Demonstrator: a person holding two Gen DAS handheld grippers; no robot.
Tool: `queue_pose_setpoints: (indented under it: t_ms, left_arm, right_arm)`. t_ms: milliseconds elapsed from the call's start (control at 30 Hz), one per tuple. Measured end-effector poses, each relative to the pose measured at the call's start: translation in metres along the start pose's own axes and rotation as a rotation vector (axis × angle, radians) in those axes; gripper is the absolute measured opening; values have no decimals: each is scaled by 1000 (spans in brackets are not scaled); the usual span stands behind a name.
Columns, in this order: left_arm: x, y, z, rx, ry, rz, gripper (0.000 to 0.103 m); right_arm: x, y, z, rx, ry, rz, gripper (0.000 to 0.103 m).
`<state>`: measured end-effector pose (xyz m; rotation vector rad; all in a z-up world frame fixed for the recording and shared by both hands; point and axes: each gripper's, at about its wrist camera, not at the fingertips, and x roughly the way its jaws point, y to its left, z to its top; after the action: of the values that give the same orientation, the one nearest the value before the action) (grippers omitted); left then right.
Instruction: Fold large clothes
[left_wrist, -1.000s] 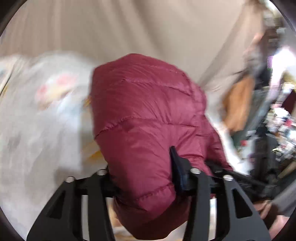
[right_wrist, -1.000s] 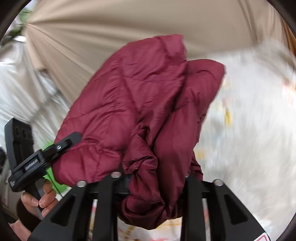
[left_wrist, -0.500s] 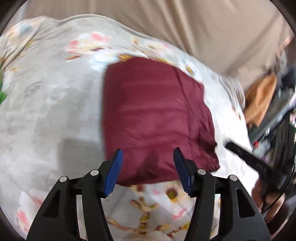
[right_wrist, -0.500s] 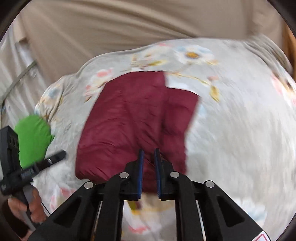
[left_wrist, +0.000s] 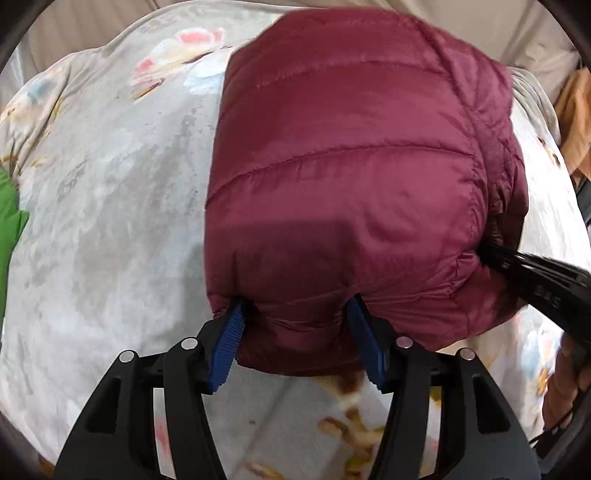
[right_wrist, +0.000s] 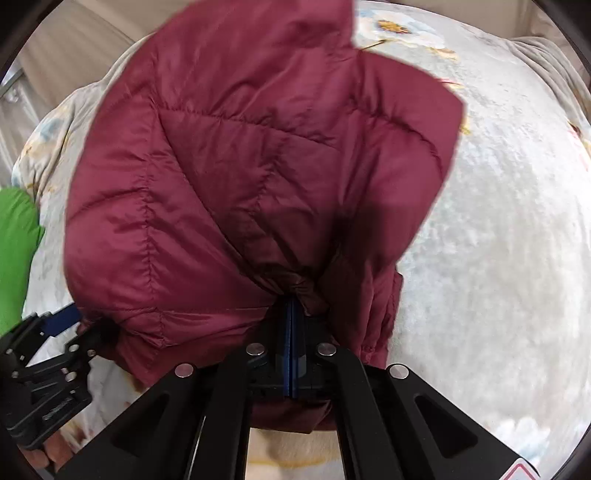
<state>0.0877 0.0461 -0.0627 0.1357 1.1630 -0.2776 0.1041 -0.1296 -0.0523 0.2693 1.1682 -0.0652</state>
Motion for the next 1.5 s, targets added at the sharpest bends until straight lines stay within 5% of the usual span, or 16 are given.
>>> queue_pose_setpoints:
  t_ms: [100, 200, 267, 500, 1500]
  left_arm:
    - [-34, 6, -6, -55, -69, -5, 57]
    - [-61, 4, -19, -79, -131, 4, 74]
    - [-73, 0, -30, -84, -169, 22, 76]
    - [-75, -24, -57, -53, -165, 58, 77]
    - [-69, -44, -87, -35, -156, 130, 76]
  right_arm:
    - [-41, -5, -9, 62, -69, 25, 5]
    - [-78, -5, -35, 77, -124, 18, 12]
    - [-92, -5, -57, 65, -143, -7, 16]
    - [-105, -1, -96, 49, -210, -94, 40]
    - [-88, 22, -130, -46, -144, -115, 42]
